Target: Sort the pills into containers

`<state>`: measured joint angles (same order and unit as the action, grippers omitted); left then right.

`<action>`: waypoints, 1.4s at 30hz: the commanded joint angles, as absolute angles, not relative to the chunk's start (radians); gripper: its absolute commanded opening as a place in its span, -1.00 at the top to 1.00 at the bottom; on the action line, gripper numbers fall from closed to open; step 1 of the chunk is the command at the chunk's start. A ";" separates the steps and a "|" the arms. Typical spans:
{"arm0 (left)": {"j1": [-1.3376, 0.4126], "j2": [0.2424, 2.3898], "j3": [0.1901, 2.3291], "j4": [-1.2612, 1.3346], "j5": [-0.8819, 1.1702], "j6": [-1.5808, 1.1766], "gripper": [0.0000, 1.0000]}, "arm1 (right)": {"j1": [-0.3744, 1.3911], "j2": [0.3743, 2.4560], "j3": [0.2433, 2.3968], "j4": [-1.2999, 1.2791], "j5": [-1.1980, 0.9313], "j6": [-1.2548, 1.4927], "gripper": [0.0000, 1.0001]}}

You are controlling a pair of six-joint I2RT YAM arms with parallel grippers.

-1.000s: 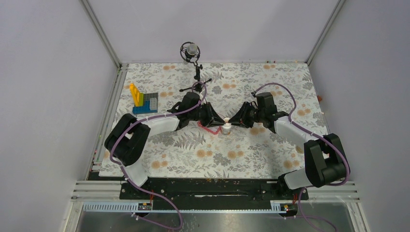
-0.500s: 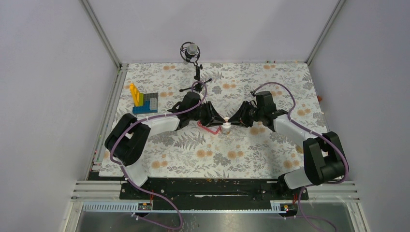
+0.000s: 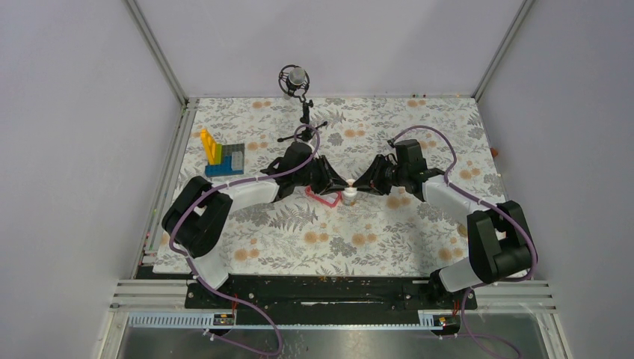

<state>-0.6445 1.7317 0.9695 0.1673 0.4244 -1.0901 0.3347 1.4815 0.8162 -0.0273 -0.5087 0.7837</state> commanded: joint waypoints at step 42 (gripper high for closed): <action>-0.632 1.694 1.114 0.019 0.272 -0.973 0.13 | 0.341 1.467 0.965 -0.132 -0.480 0.727 -0.23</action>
<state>-0.6353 1.7329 1.0451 0.0731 0.2996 -1.0367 0.3271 1.5429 0.8806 0.0692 -0.5518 0.8494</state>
